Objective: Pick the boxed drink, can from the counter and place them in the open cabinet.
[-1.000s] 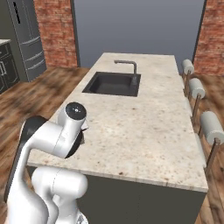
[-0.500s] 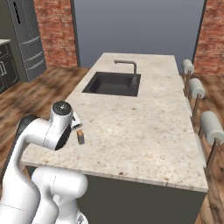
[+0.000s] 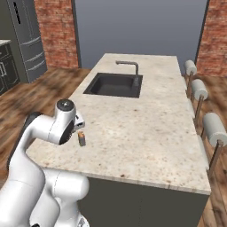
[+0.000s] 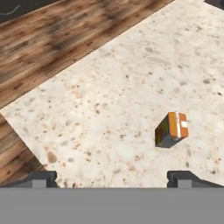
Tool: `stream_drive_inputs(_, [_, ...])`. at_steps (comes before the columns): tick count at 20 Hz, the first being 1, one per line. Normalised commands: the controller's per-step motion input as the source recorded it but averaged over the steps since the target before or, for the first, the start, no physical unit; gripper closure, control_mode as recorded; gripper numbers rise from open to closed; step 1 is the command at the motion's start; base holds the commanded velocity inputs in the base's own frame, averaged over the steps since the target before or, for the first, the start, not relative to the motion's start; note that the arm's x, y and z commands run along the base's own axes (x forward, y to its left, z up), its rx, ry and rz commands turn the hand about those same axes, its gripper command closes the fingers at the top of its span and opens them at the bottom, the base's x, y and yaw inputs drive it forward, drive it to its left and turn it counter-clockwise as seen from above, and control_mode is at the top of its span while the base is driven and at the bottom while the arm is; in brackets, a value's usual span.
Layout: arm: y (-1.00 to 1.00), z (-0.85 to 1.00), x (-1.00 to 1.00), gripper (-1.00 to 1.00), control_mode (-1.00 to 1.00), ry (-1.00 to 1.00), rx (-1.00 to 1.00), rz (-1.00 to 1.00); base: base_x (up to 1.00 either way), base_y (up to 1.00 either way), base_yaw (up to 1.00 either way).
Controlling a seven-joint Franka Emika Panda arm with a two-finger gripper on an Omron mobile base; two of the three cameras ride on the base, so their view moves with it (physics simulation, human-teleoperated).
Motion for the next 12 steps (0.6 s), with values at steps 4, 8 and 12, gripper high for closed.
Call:
stream_drive_inputs(4, [0.00,-0.02,0.35,-1.00,-1.00,0.15,0.00,0.00,0.00,0.00,0.00])
stream_drive_inputs(8, [0.00,-0.06,0.32,-1.00,-1.00,0.09,0.00,0.00,0.00,0.00,0.00])
stream_drive_inputs(12, [0.00,0.00,0.00,-1.00,-1.00,0.00,0.00,0.00,0.00,0.00,0.00])
